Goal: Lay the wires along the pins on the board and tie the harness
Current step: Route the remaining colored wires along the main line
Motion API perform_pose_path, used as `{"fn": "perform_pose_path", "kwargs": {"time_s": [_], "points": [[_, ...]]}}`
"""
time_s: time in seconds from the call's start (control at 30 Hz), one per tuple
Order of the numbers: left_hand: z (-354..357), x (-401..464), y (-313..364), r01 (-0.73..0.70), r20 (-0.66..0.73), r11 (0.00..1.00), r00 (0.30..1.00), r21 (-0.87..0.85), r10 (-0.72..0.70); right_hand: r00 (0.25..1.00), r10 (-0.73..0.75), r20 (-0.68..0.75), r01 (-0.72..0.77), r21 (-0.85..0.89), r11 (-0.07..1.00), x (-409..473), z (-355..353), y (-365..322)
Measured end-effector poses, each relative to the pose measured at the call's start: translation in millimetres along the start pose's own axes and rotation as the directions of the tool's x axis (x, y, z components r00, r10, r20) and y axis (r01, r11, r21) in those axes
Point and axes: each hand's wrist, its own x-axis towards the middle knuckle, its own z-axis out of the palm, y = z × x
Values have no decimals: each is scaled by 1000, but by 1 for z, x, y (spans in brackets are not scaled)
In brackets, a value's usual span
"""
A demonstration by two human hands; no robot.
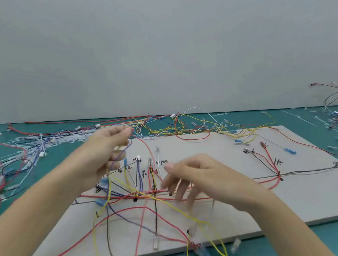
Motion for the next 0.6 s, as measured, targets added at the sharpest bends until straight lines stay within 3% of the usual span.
{"fn": "perform_pose_path", "kwargs": {"time_s": [0.03, 0.1, 0.2, 0.3, 0.37, 0.43, 0.5, 0.6], "points": [[6, -1, -3, 20, 26, 1000, 999, -18, -20, 994, -17, -107, 19, 22, 1000, 21, 26, -29], [18, -4, -7, 7, 54, 1000, 998, -3, -7, 988, -13, -156, 24, 64, 998, 42, 34, -37], [31, -9, -9, -112, 24, 992, 993, 60, 111, 998, 42, -40, -35, 165, 986, 44, 37, -30], [30, -12, -6, -128, 24, 991, 991, -22, 129, 998, 55, 8, -54, 420, 906, 50, 39, -28], [24, -14, -3, -39, 79, 994, 996, -107, 47, 998, 51, 44, -67, 680, 730, 49, 29, -31], [15, -17, 0, 106, 231, 986, 970, -129, -74, 998, 26, 49, -56, 892, 448, 44, 14, -40], [7, -21, 5, 221, 455, 973, 874, -62, -169, 1000, -11, 8, -5, 966, 259, 41, 0, -43], [-10, -21, 2, 287, 695, 956, 700, -69, -160, 989, -113, -95, 102, 993, 53, 33, -24, -47]]}}
